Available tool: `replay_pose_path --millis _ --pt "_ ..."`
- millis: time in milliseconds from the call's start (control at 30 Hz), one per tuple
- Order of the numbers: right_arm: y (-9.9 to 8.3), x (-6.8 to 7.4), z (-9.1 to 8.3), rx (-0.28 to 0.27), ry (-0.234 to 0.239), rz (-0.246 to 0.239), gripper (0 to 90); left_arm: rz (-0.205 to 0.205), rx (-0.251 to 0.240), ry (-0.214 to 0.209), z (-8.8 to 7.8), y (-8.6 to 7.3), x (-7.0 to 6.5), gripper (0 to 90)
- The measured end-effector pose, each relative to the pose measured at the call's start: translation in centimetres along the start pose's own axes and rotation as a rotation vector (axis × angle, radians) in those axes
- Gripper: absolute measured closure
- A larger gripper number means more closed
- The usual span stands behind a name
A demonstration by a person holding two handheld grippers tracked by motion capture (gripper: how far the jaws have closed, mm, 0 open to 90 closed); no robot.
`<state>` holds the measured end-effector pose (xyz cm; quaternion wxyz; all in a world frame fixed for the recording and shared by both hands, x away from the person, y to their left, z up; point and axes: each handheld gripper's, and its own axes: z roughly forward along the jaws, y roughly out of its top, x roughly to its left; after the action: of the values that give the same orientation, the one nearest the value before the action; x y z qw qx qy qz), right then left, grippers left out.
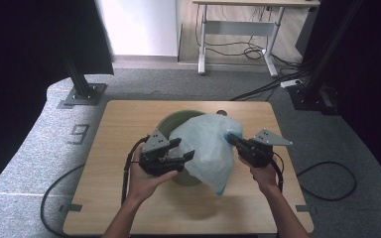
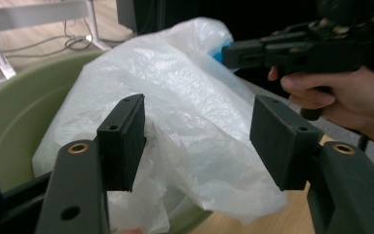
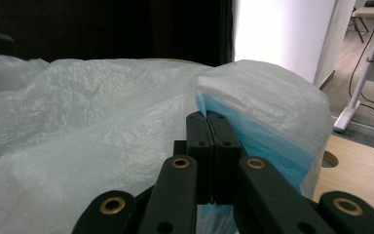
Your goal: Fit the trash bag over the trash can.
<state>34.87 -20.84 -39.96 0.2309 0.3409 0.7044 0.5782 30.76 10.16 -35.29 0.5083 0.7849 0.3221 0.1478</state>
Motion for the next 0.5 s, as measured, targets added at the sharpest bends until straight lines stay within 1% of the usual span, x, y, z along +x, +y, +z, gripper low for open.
replay_pose_path --millis 67,100,167,233,367,433,500 --pt "0.0 0.0 -0.1 -0.001 0.001 0.001 87.6 -0.013 0.024 -0.005 0.7 -0.1 0.1 38.1" --pt "0.0 0.0 -0.1 -0.003 0.002 0.001 87.6 -0.019 0.051 -0.01 1.2 -0.2 0.2 37.1" --pt "-0.1 0.0 -0.1 -0.003 0.002 0.001 87.6 -0.022 0.081 -0.017 2.1 -0.4 0.1 34.8" --pt "-0.1 -0.1 -0.1 -0.005 0.002 0.003 87.6 -0.025 0.101 -0.023 2.7 -0.5 -0.1 33.4" --pt "-0.2 -0.2 -0.3 -0.006 0.002 0.008 87.6 -0.027 0.119 -0.036 3.3 -0.9 -0.3 32.4" --pt "-0.3 -0.3 -0.4 -0.007 0.0 0.011 87.7 -0.021 0.126 -0.05 3.4 -1.0 -0.4 34.3" --pt "-0.4 -0.3 -0.5 -0.008 -0.001 0.013 87.7 -0.013 0.125 -0.063 3.4 -1.1 -0.4 38.1"
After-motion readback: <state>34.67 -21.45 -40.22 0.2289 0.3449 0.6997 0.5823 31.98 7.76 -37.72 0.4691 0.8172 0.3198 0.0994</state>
